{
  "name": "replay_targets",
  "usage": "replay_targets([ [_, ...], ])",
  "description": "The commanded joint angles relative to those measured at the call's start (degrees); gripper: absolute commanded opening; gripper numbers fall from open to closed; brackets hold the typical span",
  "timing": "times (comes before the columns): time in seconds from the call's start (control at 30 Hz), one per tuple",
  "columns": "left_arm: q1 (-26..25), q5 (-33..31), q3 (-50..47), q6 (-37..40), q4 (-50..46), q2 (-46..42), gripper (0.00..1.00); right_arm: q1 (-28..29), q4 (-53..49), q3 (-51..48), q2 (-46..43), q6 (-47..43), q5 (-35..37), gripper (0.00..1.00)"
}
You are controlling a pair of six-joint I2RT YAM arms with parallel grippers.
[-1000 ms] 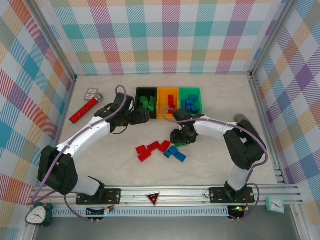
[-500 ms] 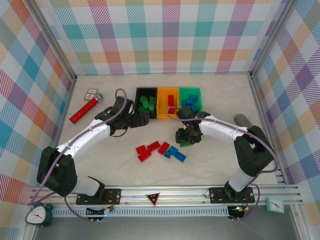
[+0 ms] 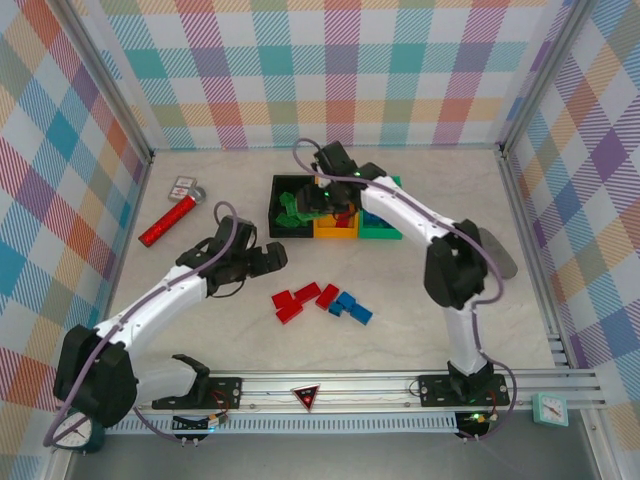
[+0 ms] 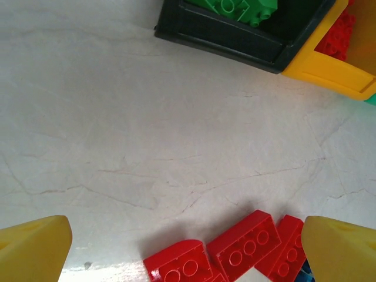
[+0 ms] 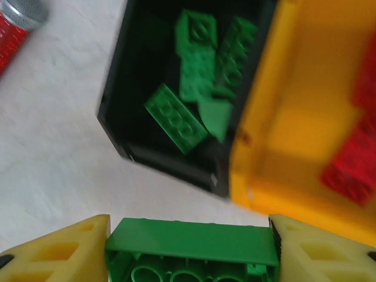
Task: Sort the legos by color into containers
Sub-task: Place the lego in the container.
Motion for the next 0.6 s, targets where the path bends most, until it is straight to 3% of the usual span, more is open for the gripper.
replay_targets([
  [0.0, -0.2, -1.3, -1.1, -1.5, -3.1, -2.9, 1.0, -0.1, -2.3, 12.3, 7.5, -1.4, -2.7, 0.58],
  [0.2, 0.0, -2.6, -0.7, -0.6, -6.8, -5.6, 1.0, -0.2, -3.1, 33.2, 20.7, -1.9, -3.1, 0.58],
  [0.43, 0.6, -3.3, -0.8, -0.3, -8.9, -6.9, 1.0, -0.2, 4.7, 36.3, 26.0, -0.4, -2.1, 0.59],
  [0.57, 1.0, -3.4, -0.8, 0.0, -9.3, -7.2, 1.0, -0.2, 3.5, 39.3, 28.7, 0.6, -1.8, 0.64],
])
